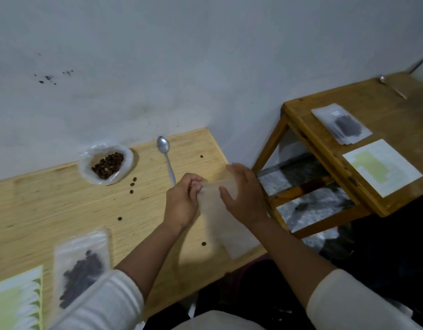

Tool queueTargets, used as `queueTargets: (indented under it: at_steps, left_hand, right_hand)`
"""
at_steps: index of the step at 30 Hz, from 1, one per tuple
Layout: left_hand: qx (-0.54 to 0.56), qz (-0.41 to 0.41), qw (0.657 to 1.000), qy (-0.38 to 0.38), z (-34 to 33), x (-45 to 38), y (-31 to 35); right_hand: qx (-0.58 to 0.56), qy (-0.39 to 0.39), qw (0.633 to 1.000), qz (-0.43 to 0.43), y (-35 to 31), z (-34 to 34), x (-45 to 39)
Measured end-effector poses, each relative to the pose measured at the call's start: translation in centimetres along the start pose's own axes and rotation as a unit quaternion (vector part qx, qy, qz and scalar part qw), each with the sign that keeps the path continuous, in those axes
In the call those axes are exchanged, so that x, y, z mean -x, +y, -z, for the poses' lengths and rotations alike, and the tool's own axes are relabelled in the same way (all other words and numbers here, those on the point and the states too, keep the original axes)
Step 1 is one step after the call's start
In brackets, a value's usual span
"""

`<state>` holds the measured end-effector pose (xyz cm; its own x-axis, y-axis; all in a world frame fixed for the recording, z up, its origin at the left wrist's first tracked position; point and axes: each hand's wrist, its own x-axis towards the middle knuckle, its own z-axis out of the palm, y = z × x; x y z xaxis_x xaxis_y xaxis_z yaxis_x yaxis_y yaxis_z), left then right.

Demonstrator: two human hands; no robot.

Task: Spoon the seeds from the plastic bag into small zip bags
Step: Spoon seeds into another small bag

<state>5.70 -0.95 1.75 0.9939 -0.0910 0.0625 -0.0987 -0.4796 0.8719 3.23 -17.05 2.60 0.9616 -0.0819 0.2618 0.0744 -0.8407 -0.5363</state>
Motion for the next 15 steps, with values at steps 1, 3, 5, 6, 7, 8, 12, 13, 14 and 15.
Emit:
queueTargets:
  at_steps: [1, 3, 5, 6, 7, 8, 12, 13, 14, 15]
  left_hand:
    - [0.009, 0.009, 1.000, 0.012, 1.0, -0.3, 0.4]
    - [0.031, 0.024, 0.998, 0.055, 3.1, -1.0, 1.2]
    - [0.062, 0.040, 0.991, 0.110, 5.3, -1.4, 1.8]
    - [0.071, 0.045, 0.986, 0.142, 6.3, -1.5, 2.1]
    - [0.077, 0.051, 0.981, 0.171, 7.4, -1.4, 2.3]
    - [0.083, 0.066, 0.975, 0.195, 8.4, -1.3, 2.4]
    - [0.175, 0.147, 0.957, 0.178, 11.8, -0.1, 2.7]
    - [0.202, 0.153, 0.953, 0.167, 12.5, 0.2, 2.4]
    - [0.228, 0.158, 0.947, 0.161, 13.3, 0.4, 2.2]
    - [0.251, 0.165, 0.941, 0.155, 14.1, 0.7, 1.9]
  right_hand:
    - [-0.024, 0.000, 1.000, 0.000, -0.9, 0.4, -1.0]
    - [-0.058, 0.006, 0.998, 0.005, -3.0, 0.7, -2.6]
    - [-0.085, 0.028, 0.996, 0.009, -5.3, 0.6, -3.7]
    - [-0.107, 0.033, 0.994, 0.000, -6.5, 0.5, -4.1]
    - [-0.131, 0.037, 0.991, -0.008, -7.7, 0.2, -4.3]
    - [-0.158, 0.040, 0.987, -0.010, -8.9, -0.2, -4.3]
    - [-0.314, -0.019, 0.949, -0.004, -13.3, -2.1, -3.7]
    - [-0.358, -0.051, 0.932, -0.001, -14.3, -2.6, -3.4]
    - [-0.392, -0.083, 0.916, 0.001, -15.3, -3.0, -3.2]
    - [-0.414, -0.113, 0.903, 0.004, -16.3, -3.3, -3.1]
